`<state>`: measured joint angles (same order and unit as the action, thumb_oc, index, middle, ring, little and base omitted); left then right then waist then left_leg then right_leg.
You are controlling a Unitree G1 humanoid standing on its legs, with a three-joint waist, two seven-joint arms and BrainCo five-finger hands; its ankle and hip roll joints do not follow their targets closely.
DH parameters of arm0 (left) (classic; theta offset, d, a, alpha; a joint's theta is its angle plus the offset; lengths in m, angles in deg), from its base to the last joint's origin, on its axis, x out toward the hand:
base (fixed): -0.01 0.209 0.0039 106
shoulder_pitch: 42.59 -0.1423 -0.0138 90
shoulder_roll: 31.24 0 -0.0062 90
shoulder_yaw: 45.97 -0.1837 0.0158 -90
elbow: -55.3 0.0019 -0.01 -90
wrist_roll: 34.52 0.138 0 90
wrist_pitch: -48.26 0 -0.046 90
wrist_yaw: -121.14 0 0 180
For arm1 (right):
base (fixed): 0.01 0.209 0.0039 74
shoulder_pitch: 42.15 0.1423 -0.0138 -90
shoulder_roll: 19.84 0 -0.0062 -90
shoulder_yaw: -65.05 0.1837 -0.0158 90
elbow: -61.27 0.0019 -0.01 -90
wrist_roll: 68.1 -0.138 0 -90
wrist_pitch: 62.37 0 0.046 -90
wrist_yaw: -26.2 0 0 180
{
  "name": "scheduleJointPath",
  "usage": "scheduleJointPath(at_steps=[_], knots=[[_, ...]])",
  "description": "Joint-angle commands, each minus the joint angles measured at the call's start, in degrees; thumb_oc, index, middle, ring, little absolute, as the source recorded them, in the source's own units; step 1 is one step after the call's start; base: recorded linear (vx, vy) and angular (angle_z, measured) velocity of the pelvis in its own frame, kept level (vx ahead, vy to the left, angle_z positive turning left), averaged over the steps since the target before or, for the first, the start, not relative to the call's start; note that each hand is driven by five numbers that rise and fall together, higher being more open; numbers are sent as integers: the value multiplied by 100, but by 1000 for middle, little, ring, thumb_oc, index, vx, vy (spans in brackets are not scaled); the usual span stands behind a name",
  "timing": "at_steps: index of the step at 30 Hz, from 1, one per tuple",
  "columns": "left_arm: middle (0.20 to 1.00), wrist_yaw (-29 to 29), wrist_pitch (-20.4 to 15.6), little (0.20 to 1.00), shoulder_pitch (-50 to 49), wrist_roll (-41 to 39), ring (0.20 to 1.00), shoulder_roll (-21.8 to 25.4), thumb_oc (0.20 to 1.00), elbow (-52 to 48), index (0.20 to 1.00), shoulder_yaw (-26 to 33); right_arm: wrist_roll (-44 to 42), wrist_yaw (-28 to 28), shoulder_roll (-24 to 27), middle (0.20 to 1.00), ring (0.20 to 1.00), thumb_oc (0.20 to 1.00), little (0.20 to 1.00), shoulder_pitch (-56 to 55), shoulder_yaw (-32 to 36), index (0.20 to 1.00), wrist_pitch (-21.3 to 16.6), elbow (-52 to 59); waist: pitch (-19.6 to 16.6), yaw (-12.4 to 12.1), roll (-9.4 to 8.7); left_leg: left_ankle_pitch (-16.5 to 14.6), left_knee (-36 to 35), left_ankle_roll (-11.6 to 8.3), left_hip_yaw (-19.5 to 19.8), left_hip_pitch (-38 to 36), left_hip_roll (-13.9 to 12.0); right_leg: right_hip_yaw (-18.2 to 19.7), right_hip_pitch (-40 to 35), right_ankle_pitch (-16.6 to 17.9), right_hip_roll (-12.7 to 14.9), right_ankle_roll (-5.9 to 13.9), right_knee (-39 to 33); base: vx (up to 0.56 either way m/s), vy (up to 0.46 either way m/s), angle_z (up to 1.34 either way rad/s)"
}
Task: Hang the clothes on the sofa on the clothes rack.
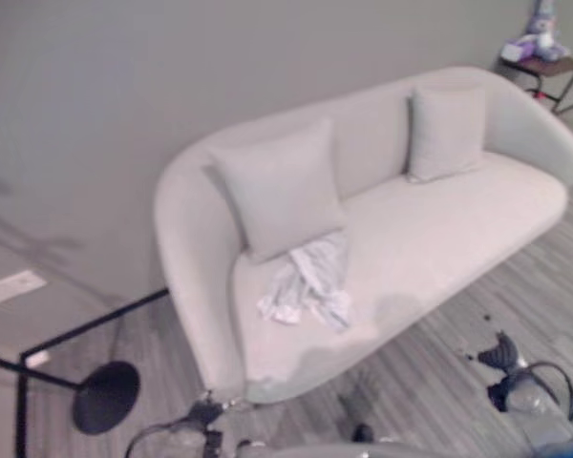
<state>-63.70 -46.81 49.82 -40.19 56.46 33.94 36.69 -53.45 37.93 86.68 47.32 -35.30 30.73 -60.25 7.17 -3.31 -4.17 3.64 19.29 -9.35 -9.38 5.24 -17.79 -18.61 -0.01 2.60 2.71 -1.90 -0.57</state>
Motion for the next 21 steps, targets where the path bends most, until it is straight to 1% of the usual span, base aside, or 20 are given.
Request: scheduleJointPath(at_steps=[1,3,4,5,6,7,8,9,11,13,14,15,17,18,20,21], knots=[[1000,-142,-149,1000,427,-173,1000,20,1000,-75,1000,-352,53,40,286,1000,1000,1000,1000,916,-305,1000,-249,-116,529,-469,215,-449,-491,606,777,471,1267,80,-129,-533,256,544,256,179,-42,-38],[1000,-143,-147,1000,518,-149,1000,40,1000,0,1000,-504,-160,3,307,1000,1000,1000,1000,1379,-584,1000,-274,-500,607,-651,257,146,-967,537,847,901,1369,60,-338,-597,145,513,197,183,-6,-24],[1000,-142,-94,1000,580,-111,1000,71,1000,135,1000,-553,-210,1,247,1000,1000,1000,1000,1791,-839,1000,-192,-757,652,-832,311,395,-1211,487,876,1069,1408,70,-429,-636,39,473,206,118,8,-13],[1000,-141,-97,1000,599,-110,1000,73,1000,146,1000,-530,-221,13,234,1000,1000,1000,1000,1849,-873,1000,-206,-804,681,-830,299,416,-1254,482,857,1031,1407,87,-437,-641,45,470,211,203,18,-20],[1000,-185,-15,1000,563,-55,1000,155,1000,490,1000,-340,-203,-254,-10,1000,1000,1000,1000,2210,-1300,1000,-222,-751,689,-997,275,464,-1764,474,770,870,1400,204,-588,-748,-57,502,183,140,7,-12],[1000,-185,-15,1000,563,-54,1000,154,1000,490,1000,-340,-203,-254,-10,1000,1000,1000,1000,2211,-1300,1000,-222,-752,688,-996,275,466,-1767,474,771,870,1399,204,-587,-747,-58,502,182,293,13,-14],[1000,-197,10,1000,396,69,1000,199,1000,672,1000,-206,-29,-378,-7,1000,1000,1000,1000,2266,-1505,1000,-247,-622,598,-1083,180,505,-1766,510,854,816,1469,196,-715,-819,-72,524,109,246,7,0],[1000,-203,30,1000,312,152,1000,246,1000,825,1000,-103,89,-393,-24,1000,1000,1000,1000,2382,-1589,1000,-279,-559,568,-1139,95,481,-1728,520,880,809,1520,197,-764,-838,-31,529,63,297,27,3],[1000,-237,35,1000,199,176,1000,309,1000,1001,1000,95,296,-295,-104,1000,1000,1000,1000,2533,-1718,1000,-337,-568,511,-1233,23,425,-1679,551,862,807,1554,196,-780,-783,7,569,-48,172,51,21],[1000,-316,2,1000,78,20,1000,323,1000,995,1000,299,698,106,-188,1000,1000,1000,1000,2876,-1816,1000,-272,-860,588,-1392,41,351,-1572,594,884,883,1590,174,-763,-748,74,626,-111,68,67,9],[1000,-317,2,1000,79,19,1000,324,1000,994,1000,305,700,118,-200,1000,1000,1000,1000,2891,-1826,1000,-279,-879,588,-1387,38,344,-1559,595,883,893,1590,175,-759,-746,73,627,-112,-23,102,-18],[1000,-450,-54,1000,43,-186,1000,311,1000,1000,1000,393,766,572,-423,1000,1000,1000,1000,3177,-1803,1000,-213,-1227,693,-1505,67,295,-1463,634,923,1014,1622,184,-663,-697,130,656,-120,-48,97,-10],[1000,-553,-96,1000,16,-396,1000,293,1000,1004,1000,390,620,766,-542,1000,1000,1000,1000,3531,-1837,1000,-177,-1551,824,-1639,86,252,-1383,661,958,1154,1655,151,-549,-638,181,684,-134,-70,100,8],[1000,-607,-109,1000,34,-496,1000,283,1000,974,1000,361,632,856,-594,1000,1000,1000,1000,3735,-1922,1000,-103,-1687,951,-1722,61,197,-1293,681,987,1295,1680,139,-414,-594,214,698,-114,-56,49,10],[1000,-607,-109,1000,37,-496,1000,282,1000,975,1000,362,631,857,-594,1000,1000,1000,1000,3739,-1923,1000,-105,-1691,931,-1711,60,215,-1299,683,998,1323,1680,128,-391,-582,210,699,-118,-23,22,15],[1000,-651,-123,1000,35,-571,1000,287,1000,973,1000,367,710,938,-615,1000,1000,1000,1000,3824,-1993,1000,-71,-1724,1015,-1760,45,175,-1250,694,1013,1371,1698,130,-348,-580,215,699,-108,-45,53,27]])
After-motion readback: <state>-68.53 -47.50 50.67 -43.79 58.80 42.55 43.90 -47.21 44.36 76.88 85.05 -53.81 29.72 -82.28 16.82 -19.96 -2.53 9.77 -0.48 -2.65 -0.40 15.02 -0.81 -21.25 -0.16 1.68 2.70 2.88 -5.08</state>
